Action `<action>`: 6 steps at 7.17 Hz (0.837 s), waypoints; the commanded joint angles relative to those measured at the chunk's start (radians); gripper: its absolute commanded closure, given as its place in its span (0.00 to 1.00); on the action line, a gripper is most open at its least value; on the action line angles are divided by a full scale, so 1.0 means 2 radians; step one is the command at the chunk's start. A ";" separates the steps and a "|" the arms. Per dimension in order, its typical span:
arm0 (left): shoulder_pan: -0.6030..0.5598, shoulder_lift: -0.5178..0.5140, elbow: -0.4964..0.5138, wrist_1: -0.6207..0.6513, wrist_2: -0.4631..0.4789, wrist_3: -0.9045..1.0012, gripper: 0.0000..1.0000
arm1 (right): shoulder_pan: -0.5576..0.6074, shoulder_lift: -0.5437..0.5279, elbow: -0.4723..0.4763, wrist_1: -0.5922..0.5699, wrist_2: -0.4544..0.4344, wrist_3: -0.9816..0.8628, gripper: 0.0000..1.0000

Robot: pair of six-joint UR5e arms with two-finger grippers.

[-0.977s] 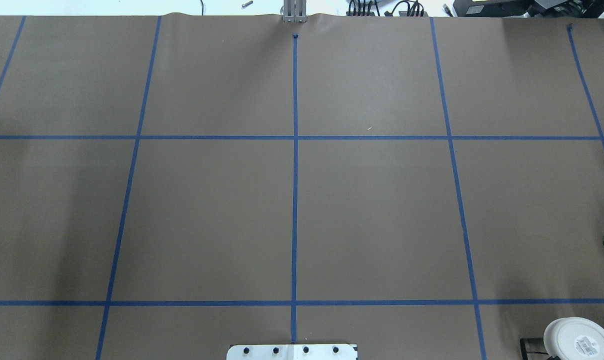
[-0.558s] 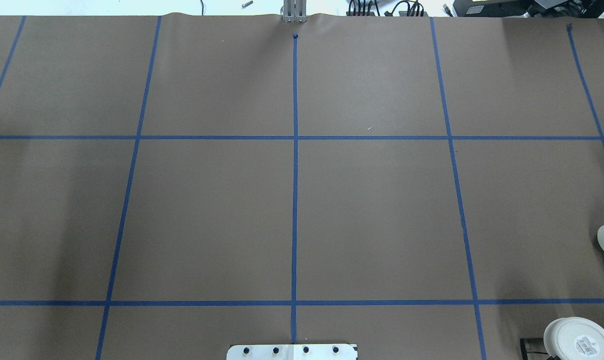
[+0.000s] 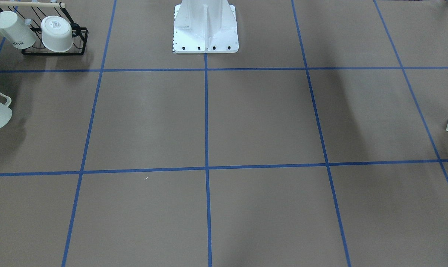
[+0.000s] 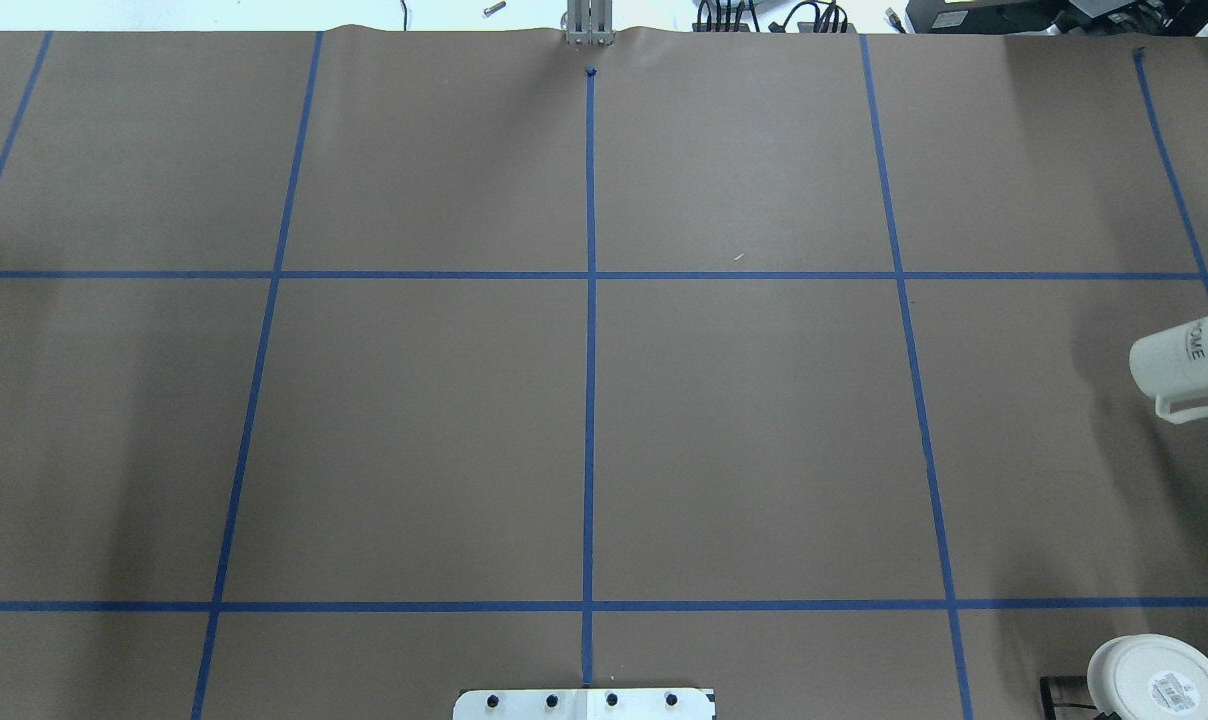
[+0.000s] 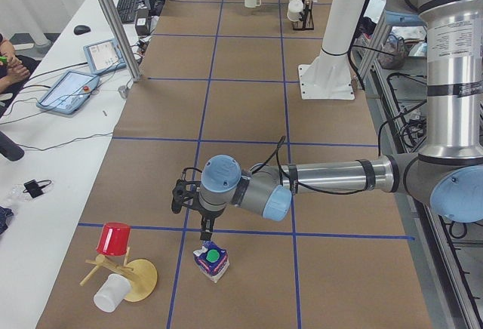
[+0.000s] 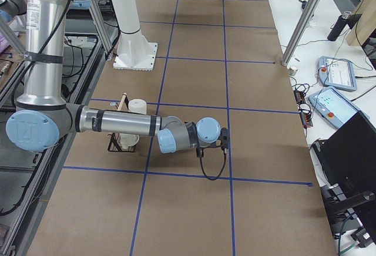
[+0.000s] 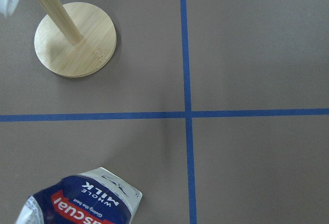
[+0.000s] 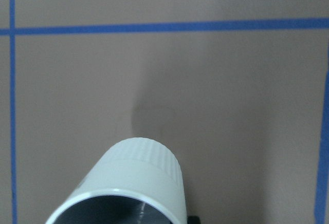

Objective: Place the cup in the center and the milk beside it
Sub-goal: 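Carry the white mug with the right gripper toward the table center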

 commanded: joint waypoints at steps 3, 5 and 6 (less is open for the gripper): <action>0.000 0.000 0.000 0.002 -0.013 0.000 0.01 | -0.096 0.283 -0.006 -0.188 -0.103 0.136 1.00; 0.000 0.000 0.001 0.004 -0.014 -0.001 0.01 | -0.175 0.371 -0.035 -0.187 -0.133 0.243 1.00; 0.000 0.000 0.002 0.005 -0.014 -0.001 0.01 | -0.219 0.395 -0.037 -0.186 -0.168 0.293 1.00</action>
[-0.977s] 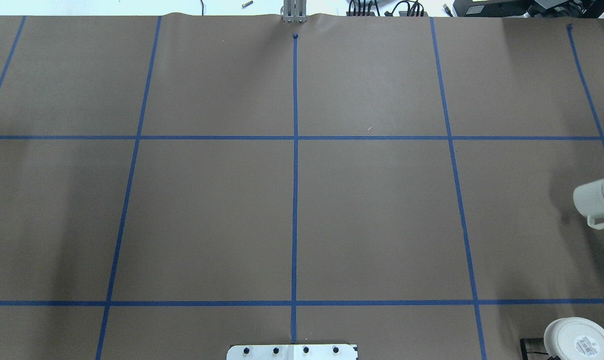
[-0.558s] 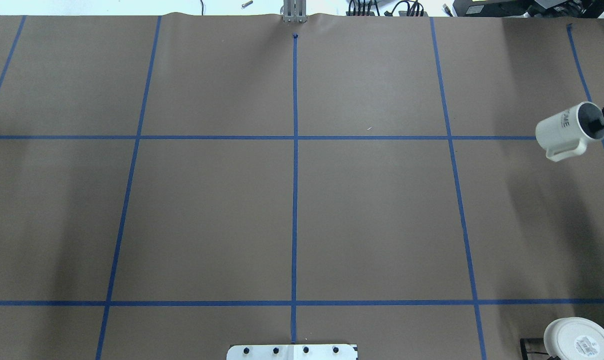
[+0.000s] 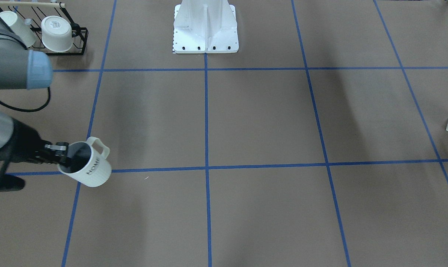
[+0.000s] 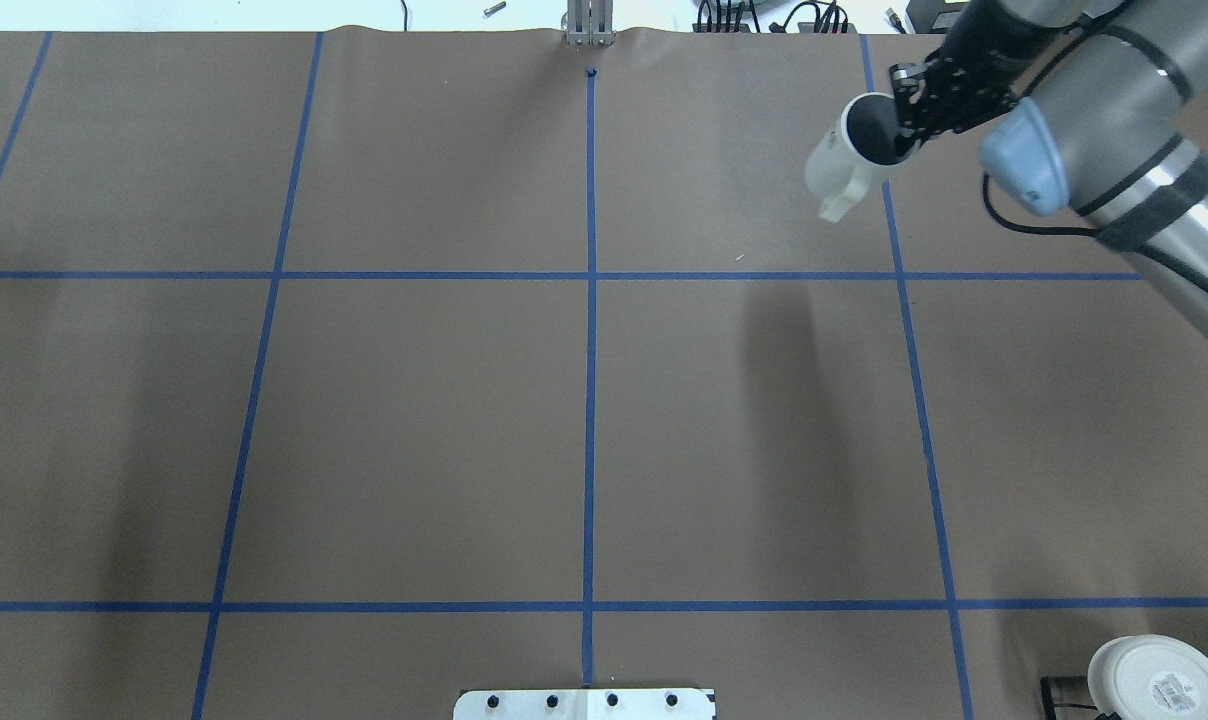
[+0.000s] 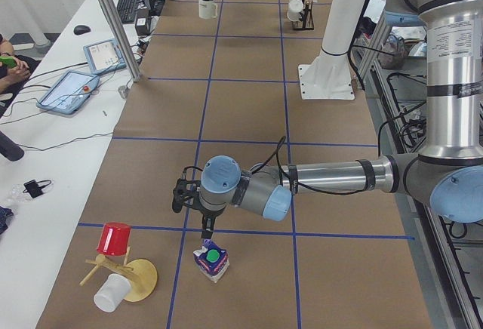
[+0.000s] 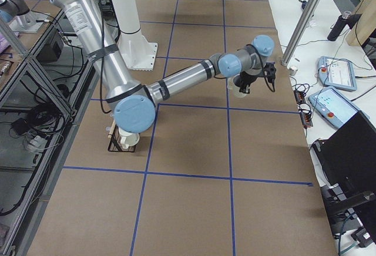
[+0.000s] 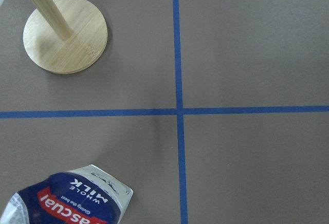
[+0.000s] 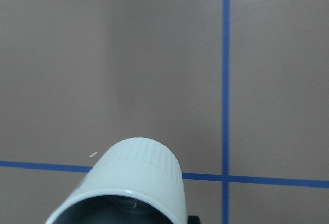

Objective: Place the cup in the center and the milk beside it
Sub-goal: 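Carry the white mug with the right gripper toward the table center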

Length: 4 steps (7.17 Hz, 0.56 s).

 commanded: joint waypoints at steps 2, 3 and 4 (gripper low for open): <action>0.000 -0.001 0.017 -0.004 -0.001 0.001 0.01 | -0.106 0.069 -0.022 0.000 -0.060 0.126 1.00; 0.000 -0.002 0.019 -0.004 -0.001 0.001 0.01 | -0.128 0.085 -0.036 0.001 -0.082 0.142 1.00; 0.000 -0.002 0.021 -0.004 0.000 0.001 0.01 | -0.147 0.103 -0.065 0.007 -0.098 0.147 1.00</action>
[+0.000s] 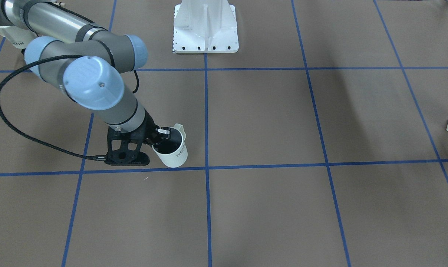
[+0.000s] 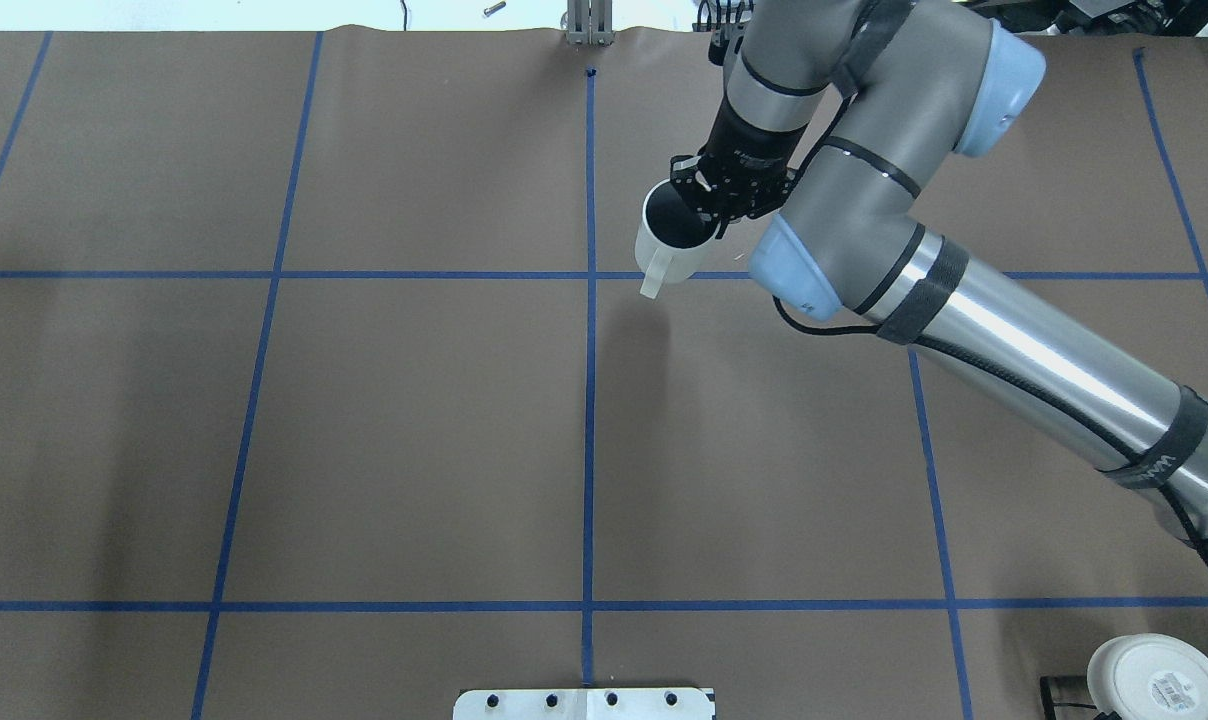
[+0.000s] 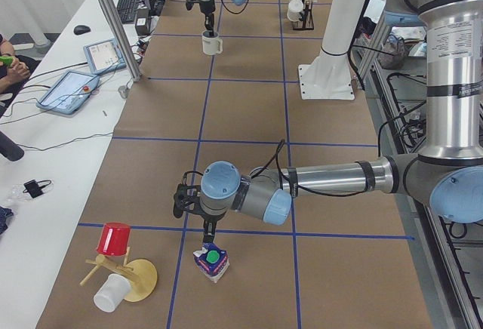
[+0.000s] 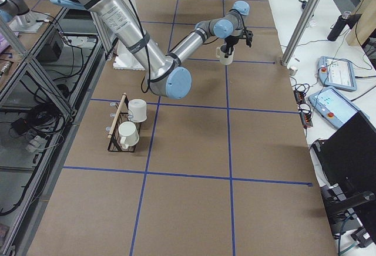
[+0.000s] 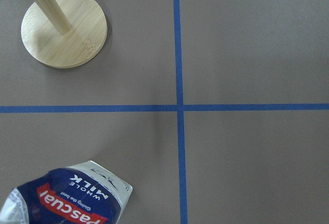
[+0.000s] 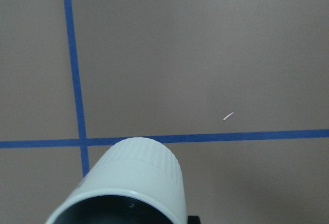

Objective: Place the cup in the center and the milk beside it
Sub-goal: 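Carry the white mug with the right gripper toward the table center, then lower the white mug onto the grid center and open the right gripper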

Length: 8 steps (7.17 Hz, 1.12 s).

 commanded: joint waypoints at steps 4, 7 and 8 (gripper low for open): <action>0.000 -0.001 0.005 -0.002 0.000 0.000 0.01 | -0.036 0.042 -0.104 0.086 -0.045 0.026 1.00; 0.000 -0.003 0.002 0.001 -0.004 -0.001 0.01 | -0.035 0.041 -0.087 0.088 -0.039 0.038 0.00; 0.000 -0.006 0.001 0.002 -0.043 0.001 0.01 | -0.029 0.041 -0.077 0.086 -0.035 0.047 0.00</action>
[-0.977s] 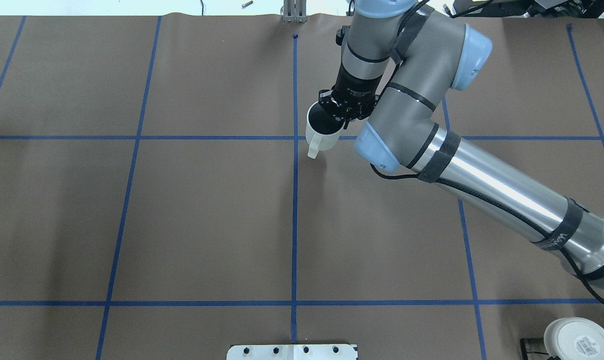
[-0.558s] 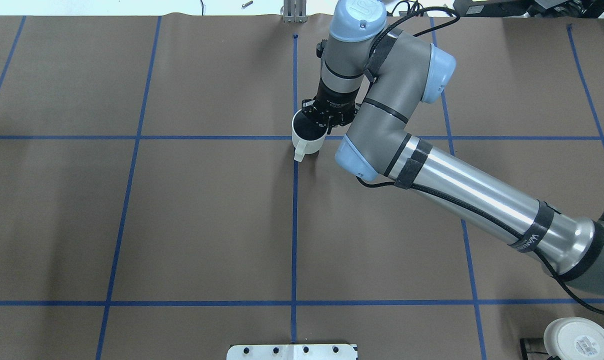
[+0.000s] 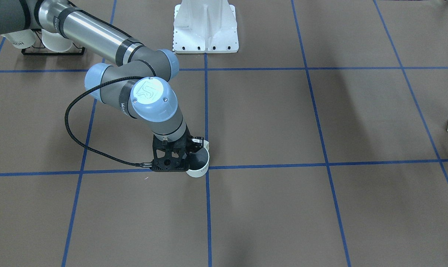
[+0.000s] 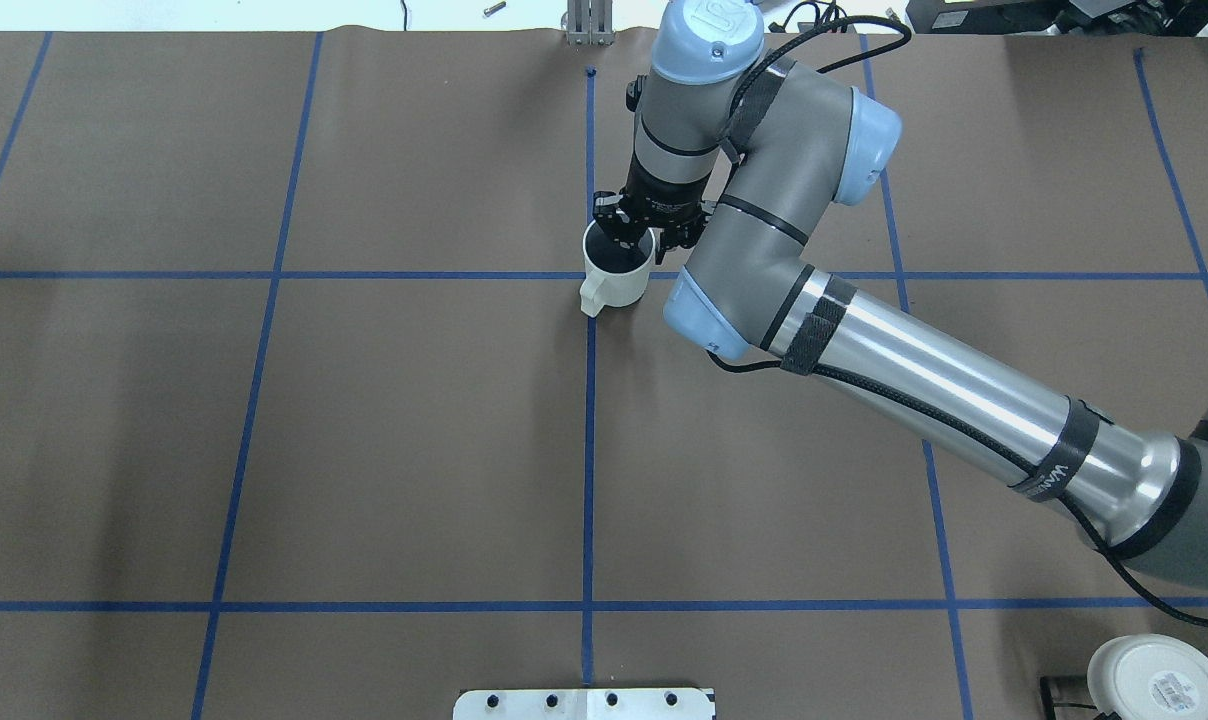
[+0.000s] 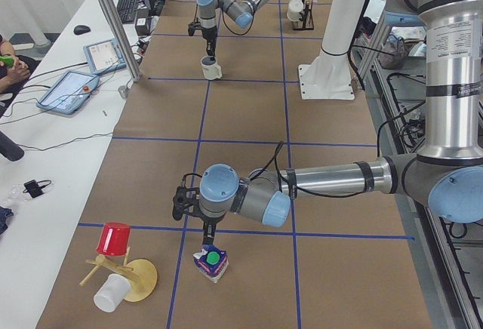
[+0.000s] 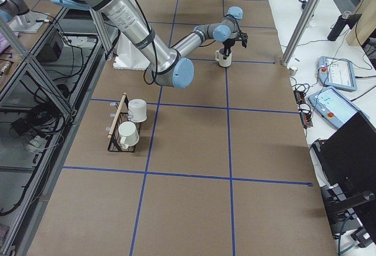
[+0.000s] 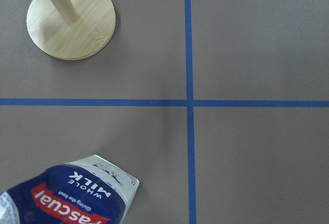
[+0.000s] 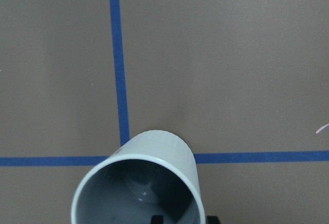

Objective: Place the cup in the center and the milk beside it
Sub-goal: 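Lower the white mug onto the grid center and open the right gripper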

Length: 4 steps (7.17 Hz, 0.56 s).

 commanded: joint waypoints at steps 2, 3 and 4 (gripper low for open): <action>-0.005 0.000 -0.034 0.003 -0.047 0.013 0.01 | 0.038 -0.005 0.023 -0.006 0.057 0.011 0.00; -0.007 0.004 -0.038 0.004 -0.049 0.045 0.01 | 0.041 -0.023 0.042 -0.006 0.061 0.010 0.00; -0.015 0.004 -0.035 0.009 -0.057 0.089 0.01 | 0.049 -0.037 0.053 -0.005 0.063 0.006 0.00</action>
